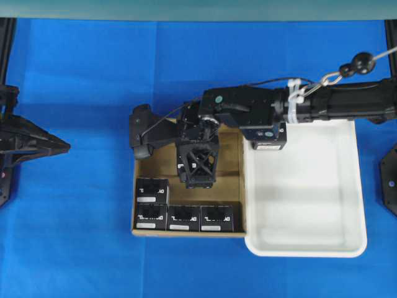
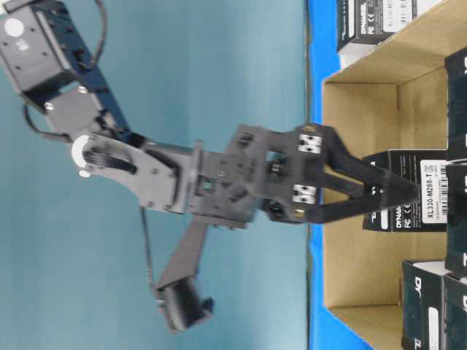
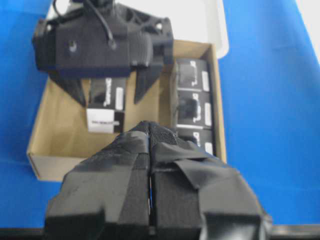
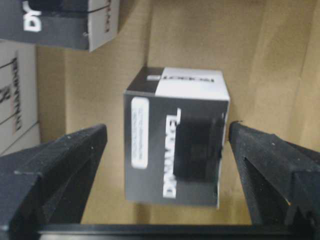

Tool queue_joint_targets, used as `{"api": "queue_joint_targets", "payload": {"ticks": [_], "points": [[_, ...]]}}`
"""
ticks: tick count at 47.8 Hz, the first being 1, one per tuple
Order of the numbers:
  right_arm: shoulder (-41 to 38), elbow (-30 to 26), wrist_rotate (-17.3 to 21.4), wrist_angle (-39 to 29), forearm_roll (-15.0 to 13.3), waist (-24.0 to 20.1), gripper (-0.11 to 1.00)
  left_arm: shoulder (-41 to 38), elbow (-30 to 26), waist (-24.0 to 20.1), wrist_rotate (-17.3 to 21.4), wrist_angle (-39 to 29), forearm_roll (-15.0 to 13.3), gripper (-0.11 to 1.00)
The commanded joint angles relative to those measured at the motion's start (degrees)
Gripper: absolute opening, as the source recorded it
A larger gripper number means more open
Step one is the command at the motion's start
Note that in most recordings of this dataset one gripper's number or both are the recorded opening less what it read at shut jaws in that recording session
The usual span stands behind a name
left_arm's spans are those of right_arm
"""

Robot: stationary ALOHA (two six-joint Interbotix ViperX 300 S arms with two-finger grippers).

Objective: Pick the box from inside the cardboard box.
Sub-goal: 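Lower the right gripper into the cardboard box and grasp the loose DYNAMIXEL box, then lift the held box out and carry it right over the white tray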

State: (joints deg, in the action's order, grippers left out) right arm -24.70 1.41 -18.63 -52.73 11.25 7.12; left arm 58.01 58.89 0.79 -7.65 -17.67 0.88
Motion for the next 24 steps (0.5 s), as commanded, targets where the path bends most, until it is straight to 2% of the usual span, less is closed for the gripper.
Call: {"api": "queue_joint_targets", "payload": {"ticks": [1,18,21,24], "points": [[-1.14,0.35,-0.09,1.05,0.0,-0.62,0.99,-0.18,-1.23,-0.09,-0.09,0.53,0.09,-0.06],[-1.32,1.32,0.7,2.64,0.0,-0.7,0.98,-0.18,-1.23,-0.09,-0.09,0.44,0.18,-0.06],[-1.23,1.14,0.79,3.34,0.0,-0.79,0.96,-0.18,-1.23,-0.09,-0.09,0.53,0.18,-0.06],[-1.05,0.97,0.79,3.43,0.0,-0.88,0.89,-0.26,-1.23,-0.09,-0.09,0.53,0.09,-0.06]]}}
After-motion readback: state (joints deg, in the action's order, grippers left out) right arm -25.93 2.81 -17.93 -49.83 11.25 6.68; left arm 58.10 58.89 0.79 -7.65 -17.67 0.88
